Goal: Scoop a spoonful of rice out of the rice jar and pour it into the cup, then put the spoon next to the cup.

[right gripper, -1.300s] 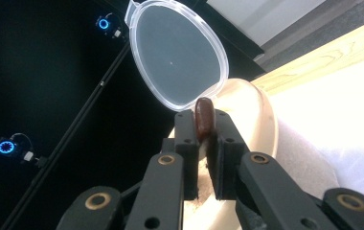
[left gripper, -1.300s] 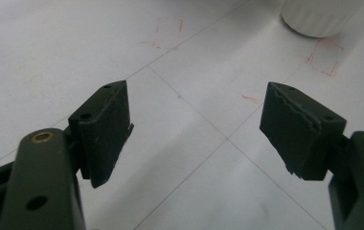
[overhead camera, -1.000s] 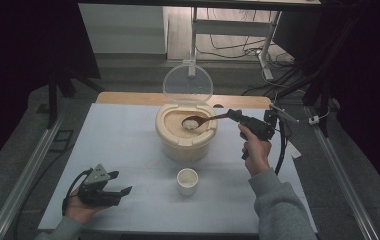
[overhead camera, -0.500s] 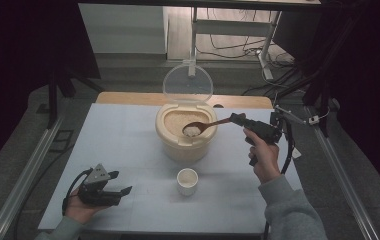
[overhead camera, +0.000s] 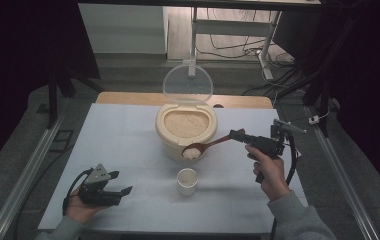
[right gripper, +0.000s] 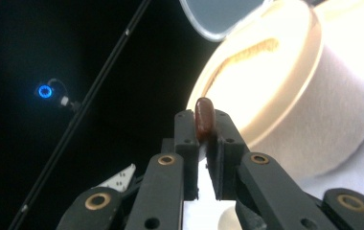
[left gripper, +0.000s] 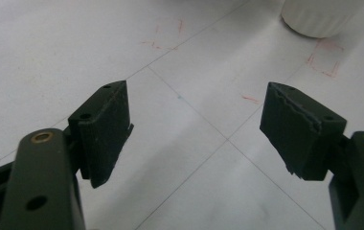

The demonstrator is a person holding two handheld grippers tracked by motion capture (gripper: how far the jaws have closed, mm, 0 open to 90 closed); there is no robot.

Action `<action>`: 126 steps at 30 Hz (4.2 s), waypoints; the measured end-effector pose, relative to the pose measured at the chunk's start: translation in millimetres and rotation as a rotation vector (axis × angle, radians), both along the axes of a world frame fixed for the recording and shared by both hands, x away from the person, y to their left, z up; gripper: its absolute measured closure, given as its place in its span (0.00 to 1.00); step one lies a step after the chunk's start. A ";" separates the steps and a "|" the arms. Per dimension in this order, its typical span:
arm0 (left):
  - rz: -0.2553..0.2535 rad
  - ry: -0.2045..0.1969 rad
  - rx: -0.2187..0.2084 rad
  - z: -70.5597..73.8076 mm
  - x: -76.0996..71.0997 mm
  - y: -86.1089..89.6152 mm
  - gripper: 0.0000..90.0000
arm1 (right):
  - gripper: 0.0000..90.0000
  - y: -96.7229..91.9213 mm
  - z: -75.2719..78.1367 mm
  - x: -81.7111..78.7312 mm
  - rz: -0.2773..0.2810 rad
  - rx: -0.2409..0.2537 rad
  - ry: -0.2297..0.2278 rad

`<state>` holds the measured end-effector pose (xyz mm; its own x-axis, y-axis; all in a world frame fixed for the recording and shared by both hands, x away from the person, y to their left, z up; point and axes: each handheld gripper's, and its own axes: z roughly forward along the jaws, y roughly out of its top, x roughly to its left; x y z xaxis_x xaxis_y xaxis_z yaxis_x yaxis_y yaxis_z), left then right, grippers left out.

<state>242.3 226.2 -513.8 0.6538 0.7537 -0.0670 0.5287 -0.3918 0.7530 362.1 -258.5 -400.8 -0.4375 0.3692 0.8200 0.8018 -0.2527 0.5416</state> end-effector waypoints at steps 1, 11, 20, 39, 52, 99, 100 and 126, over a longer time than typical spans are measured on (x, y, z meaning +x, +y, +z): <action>0.000 0.000 0.001 -0.1 0.1 0.0 0.28 | 0.93 0.0 -1.4 -1.5 0.007 -0.006 0.003; -0.002 0.002 0.004 -0.7 0.5 -0.1 0.28 | 0.93 6.1 -16.0 -4.9 0.049 -0.098 0.031; -0.004 0.003 0.006 -1.4 0.4 -0.2 0.28 | 0.93 14.5 -25.7 -3.5 0.063 -0.177 0.025; -0.005 0.004 0.009 -1.7 0.4 -0.5 0.28 | 0.93 27.9 -2.3 -18.6 0.068 -0.364 -0.256; -0.003 0.004 0.009 -2.0 0.5 -0.1 0.28 | 0.93 26.0 5.9 -26.3 0.105 -0.374 -0.374; -0.007 0.007 0.016 -2.2 1.9 -4.0 0.27 | 0.92 0.7 -9.2 -24.6 0.381 -0.515 -0.190; -0.008 0.007 0.017 -2.3 2.0 -4.0 0.27 | 0.92 2.8 -10.4 -24.5 0.393 -0.528 -0.186; -0.011 0.009 0.020 -2.9 3.2 -4.3 0.27 | 0.86 38.5 -44.7 3.3 0.406 -0.591 -0.153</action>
